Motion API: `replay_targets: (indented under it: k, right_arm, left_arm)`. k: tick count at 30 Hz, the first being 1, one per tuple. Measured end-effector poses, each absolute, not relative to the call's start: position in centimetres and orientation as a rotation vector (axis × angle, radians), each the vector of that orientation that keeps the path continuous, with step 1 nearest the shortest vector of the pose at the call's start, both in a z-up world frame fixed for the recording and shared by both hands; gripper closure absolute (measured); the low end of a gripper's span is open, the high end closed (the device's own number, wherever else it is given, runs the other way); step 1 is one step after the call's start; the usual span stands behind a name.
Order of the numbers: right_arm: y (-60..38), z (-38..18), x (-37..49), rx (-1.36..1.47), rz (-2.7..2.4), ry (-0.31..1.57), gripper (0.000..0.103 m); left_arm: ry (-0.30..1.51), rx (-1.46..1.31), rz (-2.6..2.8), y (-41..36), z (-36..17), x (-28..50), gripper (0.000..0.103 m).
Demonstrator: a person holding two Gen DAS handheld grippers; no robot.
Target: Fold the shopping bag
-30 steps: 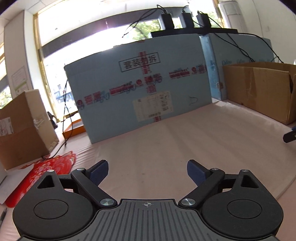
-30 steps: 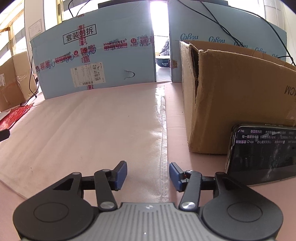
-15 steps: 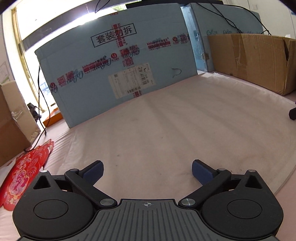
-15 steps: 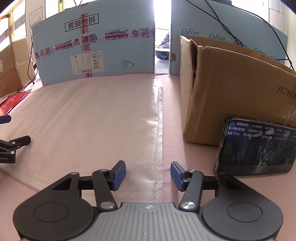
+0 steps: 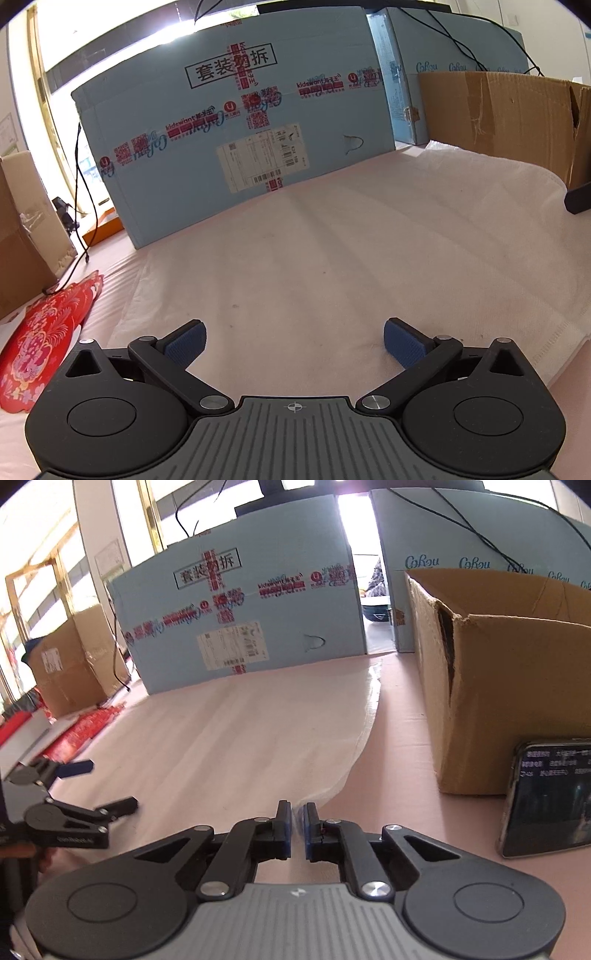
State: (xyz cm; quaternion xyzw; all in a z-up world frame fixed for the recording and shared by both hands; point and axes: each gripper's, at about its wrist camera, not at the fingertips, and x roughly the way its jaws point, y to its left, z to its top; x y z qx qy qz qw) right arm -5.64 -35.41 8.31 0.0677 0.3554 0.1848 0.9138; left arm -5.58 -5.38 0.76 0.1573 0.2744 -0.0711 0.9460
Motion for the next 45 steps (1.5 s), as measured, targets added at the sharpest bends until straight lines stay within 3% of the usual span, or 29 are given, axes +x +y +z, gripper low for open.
replay_targets:
  k: [9, 14, 17, 21, 32, 35, 38, 40, 41, 43, 45]
  right_arm:
    - [-33.0, 10.0, -3.4, 0.257, 0.601, 0.617, 0.096]
    - [-30.9, 10.8, -3.1, 0.186, 0.615, 0.605, 0.096]
    - [-30.7, 10.9, -3.9, 0.121, 0.548, 0.615, 0.085]
    - [-33.1, 10.6, -5.7, 0.107, 0.389, 0.629, 0.057]
    - [-37.8, 8.3, -9.5, 0.068, 0.064, 0.744, 0.034]
    - [-37.5, 7.5, -9.5, 0.082, 0.077, 0.810, 0.034]
    - [-36.2, 6.8, -9.5, 0.048, 0.079, 0.836, 0.023]
    - [-34.7, 6.4, -9.5, -0.014, 0.088, 0.824, 0.024]
    - [-34.1, 6.2, -9.5, -0.048, 0.101, 0.810, 0.030]
    - [-32.7, 5.9, -9.7, -0.116, 0.127, 0.780, 0.045]
    - [-32.0, 5.9, -9.7, -0.123, 0.178, 0.759, 0.070]
  left_arm:
    - [0.560, 0.317, -0.146, -5.4, 0.7, -5.5, 0.000]
    - [0.560, 0.315, -0.147, -5.4, 0.7, -5.5, 0.000]
    - [0.566, 0.305, -0.151, -5.2, 0.6, -5.5, 0.000]
    - [0.572, 0.289, -0.157, -5.0, 0.6, -5.4, 0.000]
    - [0.592, 0.242, -0.176, -4.4, 0.4, -5.0, 0.000]
    - [0.594, 0.237, -0.177, -4.3, 0.4, -5.0, 0.000]
    - [0.594, 0.236, -0.178, -4.3, 0.3, -5.0, 0.000]
    - [0.594, 0.235, -0.178, -4.3, 0.3, -5.0, 0.000]
    - [0.595, 0.234, -0.179, -4.2, 0.3, -5.0, 0.000]
    - [0.595, 0.233, -0.179, -4.2, 0.3, -4.9, 0.000]
    - [0.597, 0.229, -0.180, -4.2, 0.3, -4.9, 0.000]
